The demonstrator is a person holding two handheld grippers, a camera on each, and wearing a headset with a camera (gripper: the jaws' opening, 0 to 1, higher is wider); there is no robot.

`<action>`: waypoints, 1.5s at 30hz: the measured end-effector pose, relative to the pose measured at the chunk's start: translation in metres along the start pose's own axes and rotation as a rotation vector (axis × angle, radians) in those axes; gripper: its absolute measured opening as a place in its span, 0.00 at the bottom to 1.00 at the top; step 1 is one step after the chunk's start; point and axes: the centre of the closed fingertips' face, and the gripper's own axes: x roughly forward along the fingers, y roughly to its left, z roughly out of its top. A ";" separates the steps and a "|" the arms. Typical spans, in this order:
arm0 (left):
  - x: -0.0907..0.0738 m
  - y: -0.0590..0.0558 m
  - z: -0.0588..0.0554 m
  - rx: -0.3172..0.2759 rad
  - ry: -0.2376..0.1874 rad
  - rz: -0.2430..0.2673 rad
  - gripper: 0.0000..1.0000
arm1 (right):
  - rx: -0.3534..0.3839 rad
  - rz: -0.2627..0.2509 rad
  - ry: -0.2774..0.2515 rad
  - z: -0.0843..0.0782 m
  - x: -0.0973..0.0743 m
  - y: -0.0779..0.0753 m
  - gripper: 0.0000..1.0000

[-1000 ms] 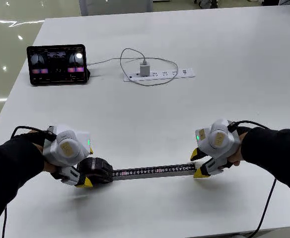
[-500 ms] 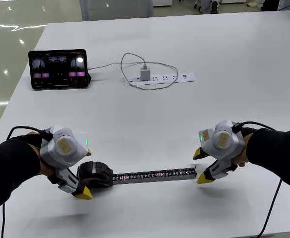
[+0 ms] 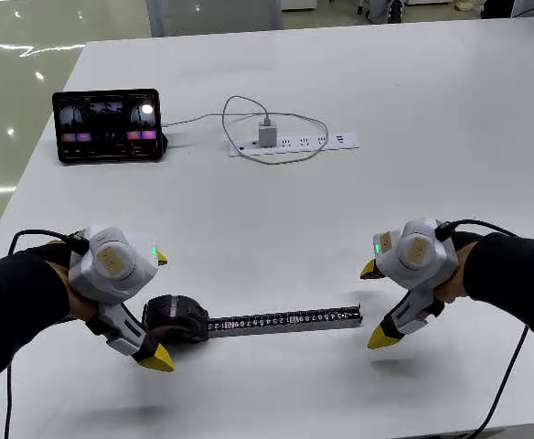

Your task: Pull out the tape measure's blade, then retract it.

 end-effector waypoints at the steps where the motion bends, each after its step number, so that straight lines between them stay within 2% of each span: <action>1: 0.000 0.000 0.000 -0.003 -0.006 0.004 0.99 | 0.012 -0.006 -0.008 0.000 0.000 0.000 0.76; 3: -0.001 0.002 0.002 -0.037 -0.031 0.025 0.99 | 0.042 -0.020 -0.032 0.002 -0.001 -0.002 0.81; 7: -0.001 -0.002 0.002 -0.148 -0.068 0.026 0.99 | 0.114 -0.044 -0.079 0.003 -0.001 -0.003 0.95; 9: -0.001 -0.003 0.000 -0.197 -0.079 0.036 0.99 | 0.120 -0.059 -0.084 0.001 -0.002 -0.003 0.98; 10: -0.002 -0.002 -0.001 -0.213 -0.094 0.045 0.99 | 0.139 -0.080 -0.111 0.003 -0.003 -0.005 0.99; 11: -0.003 -0.002 0.000 -0.229 -0.107 0.052 0.99 | 0.161 -0.078 -0.124 0.004 -0.004 -0.003 0.99; 12: -0.005 0.001 0.000 -0.259 -0.127 0.080 0.99 | 0.185 -0.087 -0.143 0.005 -0.006 -0.004 0.99; 14: -0.006 0.001 -0.002 -0.279 -0.139 0.090 0.99 | 0.200 -0.100 -0.152 0.003 -0.008 -0.004 0.99; 16: -0.009 0.006 -0.004 -0.310 -0.165 0.145 0.99 | 0.207 -0.110 -0.160 0.001 -0.011 -0.004 0.99; 18: -0.011 0.005 -0.007 -0.337 -0.185 0.154 0.99 | 0.236 -0.134 -0.186 0.001 -0.015 -0.006 0.99; 22: -0.016 0.006 -0.014 -0.388 -0.219 0.208 0.99 | 0.282 -0.185 -0.228 -0.005 -0.024 -0.010 0.99; 25: -0.020 0.003 -0.019 -0.414 -0.244 0.229 0.99 | 0.309 -0.215 -0.257 -0.007 -0.032 -0.008 0.99; 26: -0.021 0.003 -0.021 -0.419 -0.245 0.243 0.99 | 0.314 -0.241 -0.257 -0.008 -0.035 -0.009 0.99; 30: -0.029 0.003 -0.026 -0.446 -0.280 0.300 0.99 | 0.314 -0.280 -0.286 -0.013 -0.045 -0.003 0.99; 34: -0.034 -0.003 -0.028 -0.455 -0.299 0.317 0.99 | 0.337 -0.304 -0.297 -0.023 -0.052 0.002 0.99; 38: -0.042 -0.007 -0.032 -0.436 -0.320 0.371 0.99 | 0.371 -0.330 -0.312 -0.035 -0.060 0.008 0.99; 40: -0.045 -0.006 -0.037 -0.462 -0.333 0.397 0.99 | 0.377 -0.342 -0.311 -0.042 -0.063 0.012 0.99; 45: -0.048 -0.008 -0.039 -0.474 -0.347 0.422 0.99 | 0.375 -0.387 -0.350 -0.046 -0.073 0.018 0.99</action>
